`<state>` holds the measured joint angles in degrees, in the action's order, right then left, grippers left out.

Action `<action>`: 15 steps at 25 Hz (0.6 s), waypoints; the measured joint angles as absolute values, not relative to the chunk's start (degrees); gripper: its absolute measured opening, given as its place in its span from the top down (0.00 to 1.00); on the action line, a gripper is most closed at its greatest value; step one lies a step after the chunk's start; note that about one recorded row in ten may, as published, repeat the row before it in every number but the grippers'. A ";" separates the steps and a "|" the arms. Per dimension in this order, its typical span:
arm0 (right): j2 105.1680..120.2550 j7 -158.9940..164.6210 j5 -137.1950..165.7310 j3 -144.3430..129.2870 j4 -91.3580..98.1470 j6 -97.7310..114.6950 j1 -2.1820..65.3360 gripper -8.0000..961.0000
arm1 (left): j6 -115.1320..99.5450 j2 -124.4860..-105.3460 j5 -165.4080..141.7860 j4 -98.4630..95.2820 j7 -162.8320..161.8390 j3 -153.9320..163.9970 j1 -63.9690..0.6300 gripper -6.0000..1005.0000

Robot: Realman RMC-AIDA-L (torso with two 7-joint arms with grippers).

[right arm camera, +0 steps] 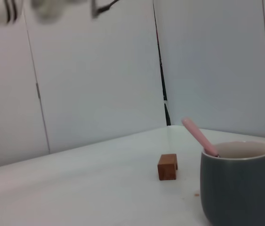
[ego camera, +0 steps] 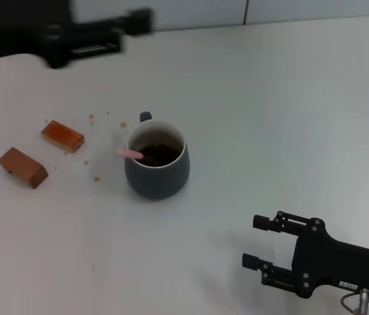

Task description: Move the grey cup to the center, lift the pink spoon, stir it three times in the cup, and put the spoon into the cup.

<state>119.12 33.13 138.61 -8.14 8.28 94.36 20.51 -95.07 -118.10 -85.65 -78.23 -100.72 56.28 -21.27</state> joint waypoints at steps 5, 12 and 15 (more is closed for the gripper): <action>119.04 33.15 138.60 -7.67 8.74 94.35 20.61 0.29 | -106.62 -117.06 -71.29 -51.16 -80.61 43.86 -18.31 0.33; 119.00 33.78 138.60 -6.96 10.14 94.30 20.76 0.29 | -106.56 -115.05 -81.76 -28.64 -52.05 41.11 -12.09 0.29; 119.00 33.79 138.60 -7.04 10.22 94.30 20.98 0.29 | -103.92 -115.18 -87.77 -25.94 -45.82 40.95 -9.76 0.27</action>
